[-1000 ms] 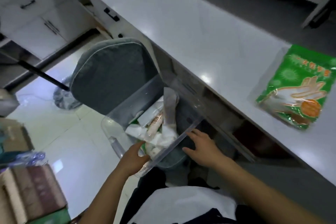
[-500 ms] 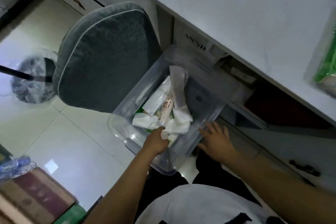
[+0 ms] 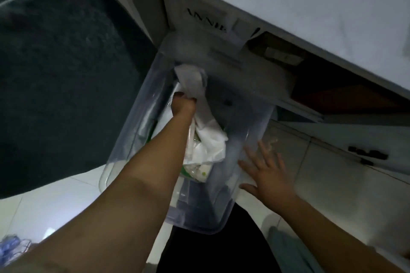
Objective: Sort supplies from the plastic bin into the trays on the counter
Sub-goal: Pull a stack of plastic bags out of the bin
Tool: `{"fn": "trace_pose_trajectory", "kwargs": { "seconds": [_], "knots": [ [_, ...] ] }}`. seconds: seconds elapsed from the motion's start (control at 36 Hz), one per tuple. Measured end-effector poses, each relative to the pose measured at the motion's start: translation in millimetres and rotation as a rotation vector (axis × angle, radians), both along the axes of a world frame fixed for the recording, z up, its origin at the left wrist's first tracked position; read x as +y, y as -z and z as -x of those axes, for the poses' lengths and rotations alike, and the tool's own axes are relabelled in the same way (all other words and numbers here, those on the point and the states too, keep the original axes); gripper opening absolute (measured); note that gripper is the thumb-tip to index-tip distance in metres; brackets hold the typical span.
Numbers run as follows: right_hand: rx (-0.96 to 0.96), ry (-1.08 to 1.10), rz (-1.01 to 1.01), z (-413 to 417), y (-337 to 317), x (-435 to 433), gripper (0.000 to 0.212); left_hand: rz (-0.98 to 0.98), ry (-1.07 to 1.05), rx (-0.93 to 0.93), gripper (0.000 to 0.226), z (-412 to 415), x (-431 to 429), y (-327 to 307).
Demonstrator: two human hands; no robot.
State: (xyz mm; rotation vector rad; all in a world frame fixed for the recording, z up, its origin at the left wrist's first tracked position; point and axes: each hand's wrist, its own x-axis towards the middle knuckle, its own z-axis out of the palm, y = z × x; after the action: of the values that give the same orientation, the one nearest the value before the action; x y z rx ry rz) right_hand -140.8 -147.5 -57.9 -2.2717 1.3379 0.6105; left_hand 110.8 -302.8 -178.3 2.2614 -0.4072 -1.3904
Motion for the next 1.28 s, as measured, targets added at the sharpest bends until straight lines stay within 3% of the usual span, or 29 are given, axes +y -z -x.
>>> {"fn": "trace_pose_trajectory", "kwargs": {
  "seconds": [0.11,0.22,0.28,0.33,0.39,0.44,0.61,0.64,0.69,0.75,0.81,0.94,1.14,1.28],
  "knots": [
    [-0.037,0.057,-0.021,-1.4,-2.3,-0.1,0.062,-0.048,0.065,-0.071,0.031,11.2,-9.9,6.5],
    [-0.068,0.104,-0.094,-0.7,-1.2,1.9,0.063,-0.079,0.103,-0.101,0.029,19.8,-2.8,3.4],
    [-0.052,0.129,-0.143,-3.2,-1.7,1.5,0.061,-0.080,0.313,-0.218,0.029,21.9,4.8,13.7],
    [-0.069,0.177,-0.170,-6.3,-3.6,0.8,0.057,-0.049,0.238,-0.153,0.033,23.6,3.1,13.1],
    [-0.094,0.214,-0.186,-8.0,-6.4,0.8,0.054,-0.065,-0.088,0.090,0.038,29.9,-8.2,7.5],
    [-0.121,0.237,-0.192,-6.4,-5.8,2.7,0.053,-0.069,-0.173,0.136,0.044,37.5,-14.2,6.9],
    [-0.285,0.258,-0.122,13.3,9.8,10.7,0.050,-0.055,0.322,-0.296,0.059,43.5,-13.6,22.8],
    [-0.316,0.259,-0.118,18.0,10.7,11.3,0.050,-0.059,0.318,-0.319,0.058,43.9,-14.4,25.2],
    [-0.370,0.264,-0.116,26.8,7.6,11.2,0.049,-0.002,0.101,-0.306,0.051,51.1,-6.8,24.3],
    [-0.418,0.290,-0.124,36.3,-1.7,8.7,0.052,0.150,-0.408,-0.060,0.037,60.1,-3.8,1.3],
    [-0.447,0.317,-0.159,50.3,-18.0,3.8,0.055,0.256,-0.486,-0.063,0.019,67.6,13.0,-26.7],
    [-0.501,0.418,-0.204,102.3,-73.1,-9.1,0.058,0.410,-0.279,-0.042,0.012,82.9,67.1,-116.5],
    [-0.804,0.631,-0.193,184.8,-149.4,-20.0,0.055,0.624,-0.102,0.122,0.015,140.7,124.2,-256.9],
    [-1.007,0.699,-0.264,217.8,-183.5,-21.1,0.055,0.672,-0.070,0.253,0.016,188.0,145.5,-318.1]
  ]
}}
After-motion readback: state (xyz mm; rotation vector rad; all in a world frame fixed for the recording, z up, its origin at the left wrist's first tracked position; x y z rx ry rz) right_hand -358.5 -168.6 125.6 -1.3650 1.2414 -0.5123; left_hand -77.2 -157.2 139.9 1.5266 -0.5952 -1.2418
